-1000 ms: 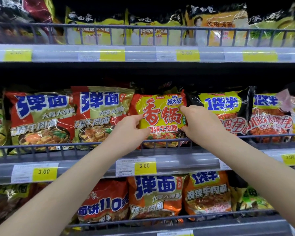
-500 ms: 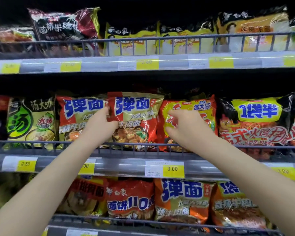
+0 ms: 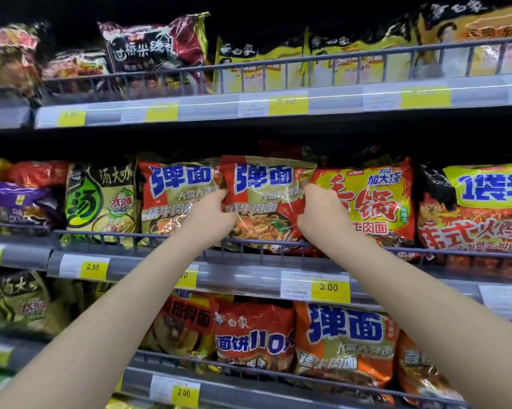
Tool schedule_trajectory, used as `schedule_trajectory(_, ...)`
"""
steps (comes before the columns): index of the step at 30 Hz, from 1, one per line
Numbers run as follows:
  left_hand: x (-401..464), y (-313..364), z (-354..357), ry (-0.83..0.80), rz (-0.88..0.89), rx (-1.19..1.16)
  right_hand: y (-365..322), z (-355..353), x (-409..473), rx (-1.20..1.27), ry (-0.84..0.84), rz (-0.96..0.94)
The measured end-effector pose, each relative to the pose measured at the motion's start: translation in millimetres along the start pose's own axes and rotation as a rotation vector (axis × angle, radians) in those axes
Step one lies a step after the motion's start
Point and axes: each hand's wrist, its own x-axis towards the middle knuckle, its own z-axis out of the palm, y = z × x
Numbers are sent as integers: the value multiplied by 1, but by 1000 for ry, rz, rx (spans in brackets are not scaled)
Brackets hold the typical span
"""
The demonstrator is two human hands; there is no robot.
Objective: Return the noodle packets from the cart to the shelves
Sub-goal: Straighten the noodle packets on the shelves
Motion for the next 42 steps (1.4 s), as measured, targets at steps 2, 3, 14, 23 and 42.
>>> schedule_trajectory(2,-2,0,0,-12,34,48,3,0,3,26,-23,0)
schedule_trajectory(3,-4,-1,-1,-16,58,79,3,-1,3,26,-33,-6)
schedule_trajectory(14,29,-24,-22,-58,444,921,-11,-23,12,-593,-69,-402)
schedule_trajectory(23,42,-23,-10,-69,414,1017,-3,-11,20,-654,-185,-358)
schedule_trajectory(42,6,-49,-61,257,-38,89,-79,24,3,69,-309,-449)
